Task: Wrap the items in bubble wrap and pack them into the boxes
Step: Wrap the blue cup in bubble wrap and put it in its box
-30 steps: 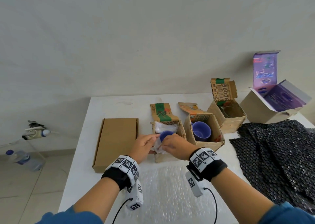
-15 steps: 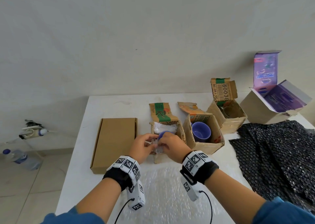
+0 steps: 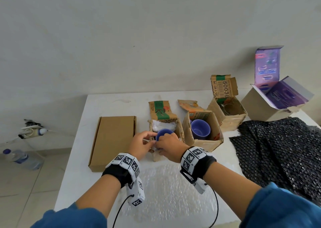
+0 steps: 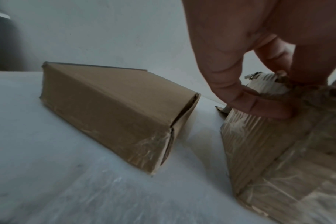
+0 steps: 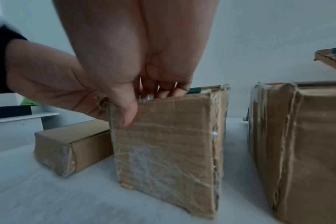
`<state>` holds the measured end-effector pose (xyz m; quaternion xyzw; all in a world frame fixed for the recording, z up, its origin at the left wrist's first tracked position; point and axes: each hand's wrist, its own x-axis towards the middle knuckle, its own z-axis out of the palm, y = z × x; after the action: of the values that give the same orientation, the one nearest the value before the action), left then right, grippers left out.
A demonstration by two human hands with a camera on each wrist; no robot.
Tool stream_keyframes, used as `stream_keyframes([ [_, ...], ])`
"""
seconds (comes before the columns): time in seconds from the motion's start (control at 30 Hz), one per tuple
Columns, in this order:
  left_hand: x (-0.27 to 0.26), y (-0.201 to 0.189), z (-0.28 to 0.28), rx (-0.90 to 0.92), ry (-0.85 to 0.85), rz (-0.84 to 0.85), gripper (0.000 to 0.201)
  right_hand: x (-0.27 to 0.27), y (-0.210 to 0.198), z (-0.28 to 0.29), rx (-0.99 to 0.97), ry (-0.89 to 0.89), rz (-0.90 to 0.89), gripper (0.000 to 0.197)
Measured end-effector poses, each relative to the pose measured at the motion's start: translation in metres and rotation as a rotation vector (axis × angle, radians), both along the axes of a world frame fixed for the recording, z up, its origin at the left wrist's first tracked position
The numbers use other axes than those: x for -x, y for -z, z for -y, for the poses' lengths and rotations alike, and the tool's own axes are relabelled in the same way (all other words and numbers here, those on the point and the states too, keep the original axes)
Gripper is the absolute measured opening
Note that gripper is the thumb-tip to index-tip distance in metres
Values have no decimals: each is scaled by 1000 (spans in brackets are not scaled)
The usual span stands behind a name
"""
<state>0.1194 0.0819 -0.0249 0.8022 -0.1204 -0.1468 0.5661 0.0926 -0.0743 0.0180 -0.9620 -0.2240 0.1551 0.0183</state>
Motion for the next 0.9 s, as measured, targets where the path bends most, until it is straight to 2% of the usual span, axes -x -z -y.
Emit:
stream_keyframes([
  [0.2, -2, 4, 3, -87, -21, 40, 30, 7, 12, 3, 88, 34, 22, 33],
  [0.27, -2, 4, 2, -86, -2, 53, 27, 10, 6, 5, 48, 53, -6, 34],
  [0.33, 4, 3, 1, -70, 13, 76, 26, 18, -3, 15, -118, 122, -7, 31],
  [0.43, 22, 2, 0, -100, -49, 161, 31, 42, -14, 46, -491, 297, 103, 25],
  [0.5, 38, -3, -3, -141, -88, 257, 26, 63, -15, 77, -617, 441, 87, 22],
  [0.57, 54, -8, -2, -197, -41, 330, 20, 83, -5, 114, -588, 594, 60, 19],
  [0.63, 67, -10, 5, -307, 104, 314, 14, 99, 16, 150, -450, 740, 15, 20],
  [0.7, 77, -8, 20, -459, 256, 276, 14, 114, 37, 176, -282, 844, -63, 30],
  [0.8, 88, 1, 50, -573, 366, 181, 28, 132, 60, 193, -121, 920, -165, 56],
  [0.9, 93, 11, 80, -693, 405, 132, 43, 139, 70, 197, -124, 908, -151, 65],
])
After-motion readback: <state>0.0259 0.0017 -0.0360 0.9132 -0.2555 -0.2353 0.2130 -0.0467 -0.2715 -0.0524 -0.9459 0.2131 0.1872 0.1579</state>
